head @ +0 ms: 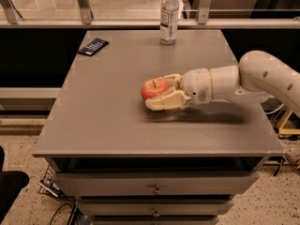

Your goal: Move apple near rxbar blueberry

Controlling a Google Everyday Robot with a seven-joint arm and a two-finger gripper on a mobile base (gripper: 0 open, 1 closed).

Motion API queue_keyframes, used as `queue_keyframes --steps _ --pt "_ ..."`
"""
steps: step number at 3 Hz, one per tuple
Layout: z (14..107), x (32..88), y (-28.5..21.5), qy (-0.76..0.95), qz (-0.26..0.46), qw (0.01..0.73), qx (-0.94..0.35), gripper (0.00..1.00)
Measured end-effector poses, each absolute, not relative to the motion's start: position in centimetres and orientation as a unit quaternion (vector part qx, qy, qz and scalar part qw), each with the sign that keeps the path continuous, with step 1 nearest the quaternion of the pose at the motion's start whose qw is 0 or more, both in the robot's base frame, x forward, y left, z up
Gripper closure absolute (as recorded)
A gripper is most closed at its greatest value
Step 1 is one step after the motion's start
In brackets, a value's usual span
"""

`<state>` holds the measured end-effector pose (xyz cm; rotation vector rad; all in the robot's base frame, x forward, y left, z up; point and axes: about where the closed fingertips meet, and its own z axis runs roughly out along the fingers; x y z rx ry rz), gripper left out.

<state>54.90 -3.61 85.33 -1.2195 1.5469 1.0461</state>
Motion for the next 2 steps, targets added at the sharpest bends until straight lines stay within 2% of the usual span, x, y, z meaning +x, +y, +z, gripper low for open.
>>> queue_keyframes --steps 2 --pt "86.0 65.7 0.8 0.663 0.385 0.421 -0.484 1.00"
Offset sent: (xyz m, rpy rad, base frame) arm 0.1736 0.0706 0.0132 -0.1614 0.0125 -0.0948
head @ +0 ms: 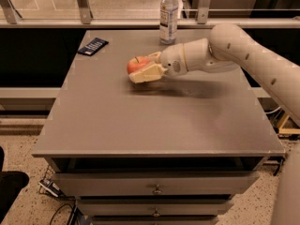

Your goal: Move apple near rxbar blueberry

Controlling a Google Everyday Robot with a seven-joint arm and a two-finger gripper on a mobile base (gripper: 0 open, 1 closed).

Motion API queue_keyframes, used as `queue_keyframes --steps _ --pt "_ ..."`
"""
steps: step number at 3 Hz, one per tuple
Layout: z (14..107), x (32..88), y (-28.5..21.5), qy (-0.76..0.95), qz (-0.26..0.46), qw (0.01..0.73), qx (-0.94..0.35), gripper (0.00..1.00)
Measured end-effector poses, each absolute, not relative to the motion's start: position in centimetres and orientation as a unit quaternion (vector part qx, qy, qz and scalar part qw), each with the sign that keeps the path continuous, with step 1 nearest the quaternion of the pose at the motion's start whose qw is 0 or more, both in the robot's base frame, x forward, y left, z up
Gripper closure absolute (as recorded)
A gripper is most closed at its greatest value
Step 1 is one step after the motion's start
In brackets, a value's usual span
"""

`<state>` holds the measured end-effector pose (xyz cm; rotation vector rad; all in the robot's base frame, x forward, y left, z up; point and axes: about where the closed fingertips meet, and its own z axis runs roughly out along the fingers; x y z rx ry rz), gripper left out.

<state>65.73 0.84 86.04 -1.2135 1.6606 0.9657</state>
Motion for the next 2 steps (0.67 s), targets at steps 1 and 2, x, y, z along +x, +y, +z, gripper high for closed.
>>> queue_keyframes --steps 1,2 --pt "86.4 69.9 2.1 0.660 0.374 0.432 -0.487 1.00" --pt "86.6 74.0 2.3 0.656 0.369 0.451 -0.480 1.00"
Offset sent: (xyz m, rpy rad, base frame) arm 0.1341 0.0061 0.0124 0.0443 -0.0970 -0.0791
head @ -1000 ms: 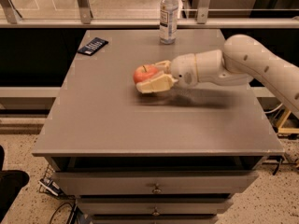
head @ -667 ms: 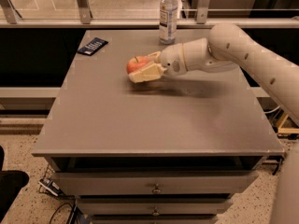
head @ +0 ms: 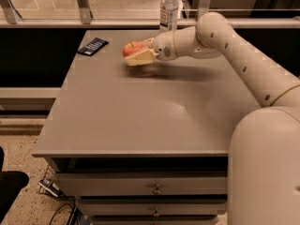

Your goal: Move apple near rxbar blueberry

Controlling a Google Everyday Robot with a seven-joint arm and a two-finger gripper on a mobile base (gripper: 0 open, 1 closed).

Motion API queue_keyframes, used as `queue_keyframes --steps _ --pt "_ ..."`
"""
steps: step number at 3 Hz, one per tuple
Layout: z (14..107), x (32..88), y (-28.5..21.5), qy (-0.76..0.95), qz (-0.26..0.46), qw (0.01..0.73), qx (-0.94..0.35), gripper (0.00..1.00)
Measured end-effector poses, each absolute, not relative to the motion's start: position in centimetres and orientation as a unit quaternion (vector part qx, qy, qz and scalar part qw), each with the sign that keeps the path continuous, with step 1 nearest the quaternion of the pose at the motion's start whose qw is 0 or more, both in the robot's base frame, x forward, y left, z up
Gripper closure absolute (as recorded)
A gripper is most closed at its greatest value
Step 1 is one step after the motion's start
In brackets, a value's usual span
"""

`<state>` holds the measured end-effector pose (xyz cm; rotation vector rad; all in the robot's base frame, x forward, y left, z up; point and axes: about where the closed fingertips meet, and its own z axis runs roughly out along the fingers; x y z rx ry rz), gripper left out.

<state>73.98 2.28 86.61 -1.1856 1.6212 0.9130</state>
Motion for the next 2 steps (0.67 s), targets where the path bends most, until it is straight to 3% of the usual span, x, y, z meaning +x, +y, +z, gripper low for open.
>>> queue_keyframes --steps 2 --pt "85.6 77.5 3.2 0.658 0.366 0.462 -0.469 1.00"
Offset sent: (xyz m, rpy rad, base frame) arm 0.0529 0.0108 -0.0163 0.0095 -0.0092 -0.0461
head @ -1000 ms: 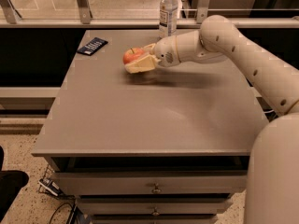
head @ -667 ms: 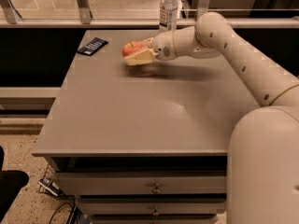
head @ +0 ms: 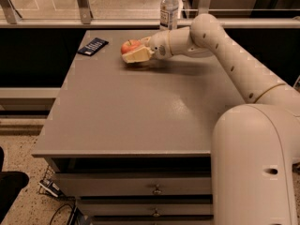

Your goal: Move apple near rxbar blueberry

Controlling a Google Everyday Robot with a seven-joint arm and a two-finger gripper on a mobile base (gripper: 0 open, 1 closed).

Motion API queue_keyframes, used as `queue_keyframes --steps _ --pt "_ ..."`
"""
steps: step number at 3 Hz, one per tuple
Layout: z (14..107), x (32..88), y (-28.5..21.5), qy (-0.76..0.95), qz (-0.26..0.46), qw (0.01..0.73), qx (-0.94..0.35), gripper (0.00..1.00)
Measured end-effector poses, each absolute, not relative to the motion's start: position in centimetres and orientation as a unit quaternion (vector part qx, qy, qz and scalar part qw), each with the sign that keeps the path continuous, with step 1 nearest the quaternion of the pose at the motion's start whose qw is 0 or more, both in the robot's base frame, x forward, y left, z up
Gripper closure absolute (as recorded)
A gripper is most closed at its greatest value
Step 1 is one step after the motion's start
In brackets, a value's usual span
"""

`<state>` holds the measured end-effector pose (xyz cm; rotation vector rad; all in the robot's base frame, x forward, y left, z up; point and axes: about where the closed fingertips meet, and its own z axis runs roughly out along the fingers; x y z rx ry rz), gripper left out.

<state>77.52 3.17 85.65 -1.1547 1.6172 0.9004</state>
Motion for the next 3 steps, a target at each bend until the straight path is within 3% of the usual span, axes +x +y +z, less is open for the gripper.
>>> queue_keyframes --steps 3 --pt "87.1 79.8 6.7 0.647 0.361 0.468 -0.482 1.00"
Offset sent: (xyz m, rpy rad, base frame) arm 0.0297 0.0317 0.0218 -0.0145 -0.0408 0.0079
